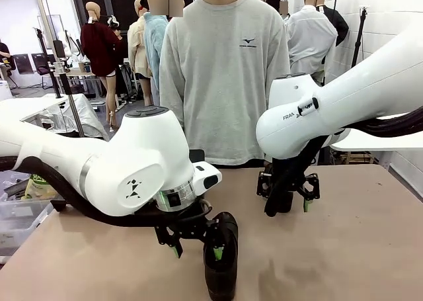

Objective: Organize the shoes by placing them on the stand.
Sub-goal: Place the Shoe from the middle of the table onto the Shoes Stand.

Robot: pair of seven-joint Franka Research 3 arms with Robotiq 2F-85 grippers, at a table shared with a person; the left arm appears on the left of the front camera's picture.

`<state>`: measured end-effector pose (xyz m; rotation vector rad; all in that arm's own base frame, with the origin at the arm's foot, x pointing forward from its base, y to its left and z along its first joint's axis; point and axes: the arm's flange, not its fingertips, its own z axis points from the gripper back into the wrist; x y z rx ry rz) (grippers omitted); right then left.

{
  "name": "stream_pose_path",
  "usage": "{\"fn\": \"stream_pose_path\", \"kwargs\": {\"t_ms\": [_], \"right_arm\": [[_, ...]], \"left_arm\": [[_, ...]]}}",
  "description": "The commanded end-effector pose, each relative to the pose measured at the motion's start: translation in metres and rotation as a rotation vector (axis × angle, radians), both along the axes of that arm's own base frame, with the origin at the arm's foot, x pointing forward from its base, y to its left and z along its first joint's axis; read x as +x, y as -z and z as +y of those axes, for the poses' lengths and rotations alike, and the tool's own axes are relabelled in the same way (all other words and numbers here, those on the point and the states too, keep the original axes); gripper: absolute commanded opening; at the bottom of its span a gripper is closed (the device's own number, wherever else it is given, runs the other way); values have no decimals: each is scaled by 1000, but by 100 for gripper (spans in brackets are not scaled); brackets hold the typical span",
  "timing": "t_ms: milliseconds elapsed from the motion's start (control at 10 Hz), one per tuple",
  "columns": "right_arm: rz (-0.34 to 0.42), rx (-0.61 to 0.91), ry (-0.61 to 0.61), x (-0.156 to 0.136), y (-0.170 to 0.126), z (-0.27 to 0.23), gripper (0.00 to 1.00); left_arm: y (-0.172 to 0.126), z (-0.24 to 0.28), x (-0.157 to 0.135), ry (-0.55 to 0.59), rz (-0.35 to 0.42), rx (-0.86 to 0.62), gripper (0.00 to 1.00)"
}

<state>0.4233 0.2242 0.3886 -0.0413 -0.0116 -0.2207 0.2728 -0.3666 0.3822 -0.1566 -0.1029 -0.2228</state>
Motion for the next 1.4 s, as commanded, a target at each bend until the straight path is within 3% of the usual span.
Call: {"fn": "stream_pose_path", "kwargs": {"t_ms": [0, 300, 400, 900, 1300], "right_arm": [[-2, 1, -14, 1, -1, 1, 100], [-2, 1, -14, 1, -1, 1, 100], [-2, 1, -14, 1, -1, 1, 100], [-2, 1, -14, 1, -1, 1, 100], [-2, 1, -14, 1, -1, 1, 100]], "left_arm": [[10, -9, 3, -62, -27, 9, 100], [27, -11, 9, -105, 31, 41, 100], [31, -15, 9, -84, 83, 39, 100], [31, -20, 11, -33, 126, 36, 0], [30, -21, 14, -12, 119, 38, 0]]}}
